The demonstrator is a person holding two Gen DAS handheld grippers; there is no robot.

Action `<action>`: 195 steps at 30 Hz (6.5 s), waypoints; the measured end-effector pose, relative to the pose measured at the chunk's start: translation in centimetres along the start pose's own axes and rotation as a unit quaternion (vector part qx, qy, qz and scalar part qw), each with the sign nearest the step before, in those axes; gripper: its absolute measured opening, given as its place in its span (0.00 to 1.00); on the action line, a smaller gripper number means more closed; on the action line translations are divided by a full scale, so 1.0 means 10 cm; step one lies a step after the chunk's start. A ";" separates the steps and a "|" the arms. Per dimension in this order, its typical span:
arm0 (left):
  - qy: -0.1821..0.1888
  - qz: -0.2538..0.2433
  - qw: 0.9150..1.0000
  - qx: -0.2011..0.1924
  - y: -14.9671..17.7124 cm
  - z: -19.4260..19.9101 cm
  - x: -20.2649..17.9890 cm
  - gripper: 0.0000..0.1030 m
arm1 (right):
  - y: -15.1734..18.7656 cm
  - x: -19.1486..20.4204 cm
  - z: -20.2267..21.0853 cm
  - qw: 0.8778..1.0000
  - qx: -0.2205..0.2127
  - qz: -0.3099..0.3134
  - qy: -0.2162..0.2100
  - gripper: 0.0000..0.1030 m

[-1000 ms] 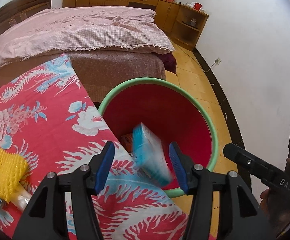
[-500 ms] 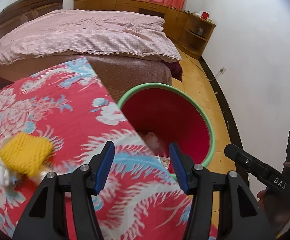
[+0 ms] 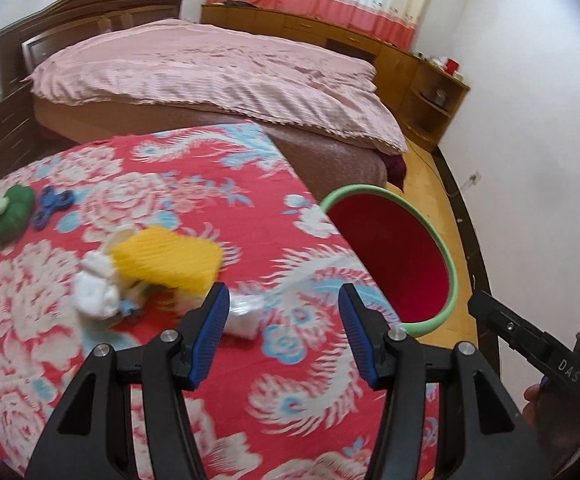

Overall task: Collect trash
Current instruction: 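Reach the left gripper to the white sock and grasp it, then grasp the white plastic bag with the right gripper while the left holds the sock, then carry the sock and bag over the red bucket and open both grippers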

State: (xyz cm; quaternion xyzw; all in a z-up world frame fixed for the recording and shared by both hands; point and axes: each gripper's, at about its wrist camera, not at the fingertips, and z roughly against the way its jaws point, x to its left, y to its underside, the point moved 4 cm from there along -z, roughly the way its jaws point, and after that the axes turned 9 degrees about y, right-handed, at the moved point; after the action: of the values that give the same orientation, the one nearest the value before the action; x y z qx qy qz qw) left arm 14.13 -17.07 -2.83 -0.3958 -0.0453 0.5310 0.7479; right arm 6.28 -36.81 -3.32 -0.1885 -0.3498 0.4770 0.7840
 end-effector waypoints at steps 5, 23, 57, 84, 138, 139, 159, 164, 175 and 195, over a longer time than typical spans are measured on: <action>-0.014 0.018 1.000 -0.013 0.05 0.20 0.23 0.55 | 0.07 0.23 0.00 1.000 0.002 0.020 -0.005 0.49; -0.067 0.070 0.995 -0.025 0.09 0.38 1.08 0.55 | 0.26 0.71 -0.32 0.998 0.038 0.058 -0.003 0.54; -0.033 0.113 0.993 0.001 0.01 -0.19 1.59 0.28 | 0.31 0.83 -0.90 0.994 0.089 0.066 0.012 0.55; -0.070 0.151 0.984 -0.064 0.29 0.62 1.75 0.25 | 0.45 1.45 -1.35 0.974 0.108 0.201 -0.016 0.56; 0.021 0.046 0.998 -0.024 0.02 0.22 0.33 0.25 | 0.17 0.29 -0.14 0.999 0.009 0.030 0.026 0.29; 0.023 0.043 0.999 -0.022 0.01 0.18 0.29 0.25 | 0.15 0.24 -0.16 0.999 0.009 0.025 0.029 0.29; 0.045 0.006 0.999 0.023 -0.26 -0.62 -0.15 0.25 | -0.12 -0.45 -0.51 0.995 0.022 -0.037 0.088 0.32; 0.050 0.001 0.998 0.032 -0.30 -0.78 -0.22 0.25 | -0.18 -0.57 -0.60 0.993 0.028 -0.042 0.103 0.32; 0.054 -0.012 0.998 0.043 -0.37 -1.02 -0.36 0.25 | -0.26 -0.67 -0.63 0.993 0.025 -0.043 0.103 0.33; 0.056 -0.054 0.995 0.061 -0.40 -1.29 -0.63 0.43 | -0.27 -0.83 -0.52 0.991 0.015 -0.066 0.113 0.37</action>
State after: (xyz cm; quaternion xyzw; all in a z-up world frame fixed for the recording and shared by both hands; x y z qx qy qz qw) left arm 20.79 -29.80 -6.88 -0.3759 0.0076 0.4683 0.7996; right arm 9.22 -45.22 -8.25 -0.2061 -0.2632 0.4045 0.8512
